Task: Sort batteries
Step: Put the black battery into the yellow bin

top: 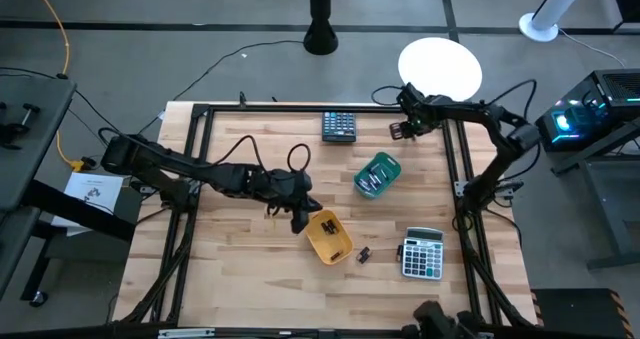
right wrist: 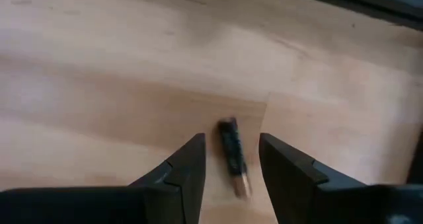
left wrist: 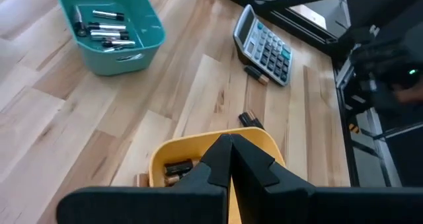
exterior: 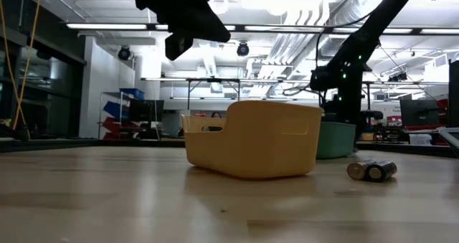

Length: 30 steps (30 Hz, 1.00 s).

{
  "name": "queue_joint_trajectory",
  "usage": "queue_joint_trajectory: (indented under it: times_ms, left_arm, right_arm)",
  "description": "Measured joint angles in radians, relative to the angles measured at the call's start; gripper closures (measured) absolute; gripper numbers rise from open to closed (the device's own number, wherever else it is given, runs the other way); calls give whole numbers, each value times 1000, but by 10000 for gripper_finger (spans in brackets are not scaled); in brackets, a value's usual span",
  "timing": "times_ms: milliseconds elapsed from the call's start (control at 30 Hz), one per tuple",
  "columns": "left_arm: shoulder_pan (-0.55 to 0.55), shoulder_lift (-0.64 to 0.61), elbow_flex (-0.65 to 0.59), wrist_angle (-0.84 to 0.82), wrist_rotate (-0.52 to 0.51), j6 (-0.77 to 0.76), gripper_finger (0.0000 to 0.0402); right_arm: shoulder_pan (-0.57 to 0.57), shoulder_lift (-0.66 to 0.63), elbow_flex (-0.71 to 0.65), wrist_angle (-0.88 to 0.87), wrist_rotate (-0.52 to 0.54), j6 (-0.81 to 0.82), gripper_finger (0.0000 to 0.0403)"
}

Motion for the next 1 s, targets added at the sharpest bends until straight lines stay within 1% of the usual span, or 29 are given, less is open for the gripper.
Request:
queue_joint_trajectory:
  times_ms: [100,167,367,500,667,700,767,833,900,967,1000]
  left_arm:
    - [5,0,0,-3,0,-22,402]
    - [5,0,0,-3,0,-23,401]
    - [5,0,0,-9,-2,-30,401]
    - [5,0,0,-8,6,-48,401]
    - [10,-25,0,-15,15,2,402]
    - [15,-39,0,-17,15,18,401]
    - [30,-73,0,-33,8,53,402]
    - [51,-119,1,-74,-29,82,402]
    - [70,-166,2,-127,-92,107,402]
    - [87,-209,2,-206,-166,131,402]
    - [93,-228,2,-239,-199,139,402]
  right_arm:
    - [-25,52,28,-6,-27,-7,269]
    - [-20,75,43,0,-60,-46,270]
    - [-9,117,60,-36,-77,-85,276]
    - [25,120,61,-68,-80,-156,308]
    - [91,120,61,-101,-96,-119,381]
    - [109,116,60,-108,-90,-115,389]
    - [150,99,56,-131,-105,-99,389]
    - [201,63,51,-157,-119,-81,390]
    - [261,8,44,-210,-157,-57,396]
    - [326,-68,47,-208,-143,-2,397]
    - [357,-110,50,-217,-102,33,397]
